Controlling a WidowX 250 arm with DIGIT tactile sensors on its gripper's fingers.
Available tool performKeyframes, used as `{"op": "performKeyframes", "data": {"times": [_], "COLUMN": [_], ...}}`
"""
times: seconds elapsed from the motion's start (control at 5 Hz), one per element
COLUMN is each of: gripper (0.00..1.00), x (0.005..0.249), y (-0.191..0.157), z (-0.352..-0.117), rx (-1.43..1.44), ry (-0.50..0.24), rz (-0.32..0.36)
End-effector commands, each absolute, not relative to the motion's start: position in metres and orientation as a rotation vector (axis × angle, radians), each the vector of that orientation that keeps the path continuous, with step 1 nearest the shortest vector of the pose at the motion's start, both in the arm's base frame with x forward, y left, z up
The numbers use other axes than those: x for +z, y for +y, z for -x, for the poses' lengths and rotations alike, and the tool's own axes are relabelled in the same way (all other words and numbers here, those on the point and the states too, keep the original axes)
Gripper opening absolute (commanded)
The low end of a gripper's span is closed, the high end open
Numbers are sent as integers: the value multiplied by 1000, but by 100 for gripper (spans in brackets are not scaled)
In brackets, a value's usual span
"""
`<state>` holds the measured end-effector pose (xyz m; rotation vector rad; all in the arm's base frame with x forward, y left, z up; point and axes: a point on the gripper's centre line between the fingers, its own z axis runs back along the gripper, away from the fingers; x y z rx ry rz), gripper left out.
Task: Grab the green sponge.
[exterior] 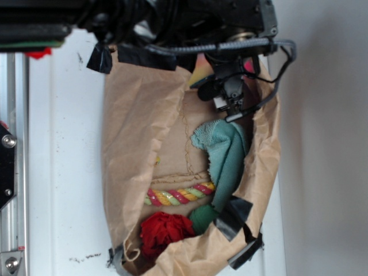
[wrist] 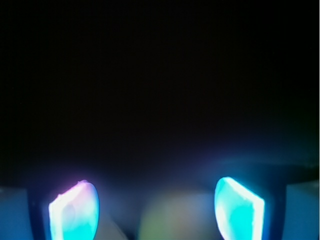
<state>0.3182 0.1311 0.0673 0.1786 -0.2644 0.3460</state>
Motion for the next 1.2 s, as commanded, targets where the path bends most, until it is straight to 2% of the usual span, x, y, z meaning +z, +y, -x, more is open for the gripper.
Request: {"op": "performKeyframes", "data": {"times": [0.0, 0.2, 0.4, 0.8, 1.0], "gripper": [100, 100, 100, 100, 100], "x": [101, 101, 100, 126, 129], "y": [143, 143, 148, 142, 140], "z": [-323, -323, -313, -283, -273], "rx": [347, 347, 350, 283, 257], "ry": [-360, -360, -343, -427, -440], "rz": [-211, -211, -171, -119, -82]}}
